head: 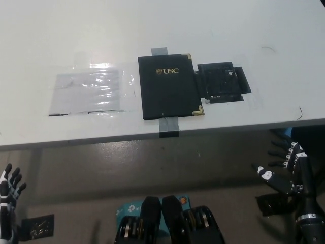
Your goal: The robot uses its left hand to push the cover of the diary kept in the middle of the desk towards the right to close it
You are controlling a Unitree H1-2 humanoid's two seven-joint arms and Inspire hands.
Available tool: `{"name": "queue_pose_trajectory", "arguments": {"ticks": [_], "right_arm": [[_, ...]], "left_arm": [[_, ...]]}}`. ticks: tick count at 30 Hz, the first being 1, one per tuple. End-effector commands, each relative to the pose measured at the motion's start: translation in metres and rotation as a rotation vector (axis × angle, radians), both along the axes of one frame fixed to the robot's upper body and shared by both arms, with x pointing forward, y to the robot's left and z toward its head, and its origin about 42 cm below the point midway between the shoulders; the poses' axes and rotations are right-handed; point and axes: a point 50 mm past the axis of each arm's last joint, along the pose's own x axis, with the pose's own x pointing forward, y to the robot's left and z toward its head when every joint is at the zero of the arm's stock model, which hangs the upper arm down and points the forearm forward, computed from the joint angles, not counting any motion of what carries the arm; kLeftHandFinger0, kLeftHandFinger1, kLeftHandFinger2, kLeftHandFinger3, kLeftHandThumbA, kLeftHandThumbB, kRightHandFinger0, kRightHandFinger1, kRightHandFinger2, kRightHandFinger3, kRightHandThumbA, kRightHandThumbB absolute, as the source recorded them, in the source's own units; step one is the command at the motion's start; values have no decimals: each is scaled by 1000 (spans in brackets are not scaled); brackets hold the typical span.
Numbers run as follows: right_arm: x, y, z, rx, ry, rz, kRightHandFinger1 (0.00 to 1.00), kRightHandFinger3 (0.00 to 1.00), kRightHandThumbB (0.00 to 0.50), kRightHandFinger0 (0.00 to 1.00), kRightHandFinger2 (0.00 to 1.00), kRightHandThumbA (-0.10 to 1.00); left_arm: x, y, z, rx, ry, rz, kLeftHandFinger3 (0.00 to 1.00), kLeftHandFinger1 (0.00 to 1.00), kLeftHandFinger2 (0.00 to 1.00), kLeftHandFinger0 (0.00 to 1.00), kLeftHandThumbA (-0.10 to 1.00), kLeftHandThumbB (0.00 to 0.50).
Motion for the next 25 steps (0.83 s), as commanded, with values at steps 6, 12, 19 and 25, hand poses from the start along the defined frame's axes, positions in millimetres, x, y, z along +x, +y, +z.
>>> {"name": "queue_pose_trajectory", "arguments": {"ticks": [6, 12, 19, 25], "right_arm": [[12, 2, 16, 8, -72, 13, 651, 855, 72, 499, 757, 864], [15, 1, 17, -10, -74, 2, 645, 840, 77, 487, 755, 878], [15, 1, 18, -14, -75, -6, 637, 840, 68, 476, 740, 870], [15, 2, 18, 0, -71, -8, 633, 842, 93, 472, 738, 866]], "left_arm": [[2, 7, 8, -23, -11, 32, 1000, 978, 975, 942, 1000, 322], [2, 6, 8, -39, -13, 31, 1000, 978, 980, 930, 1000, 285], [3, 6, 9, -29, 8, 37, 1000, 987, 985, 959, 1000, 281], [2, 6, 8, -43, 3, 32, 1000, 975, 978, 937, 1000, 335]]}}
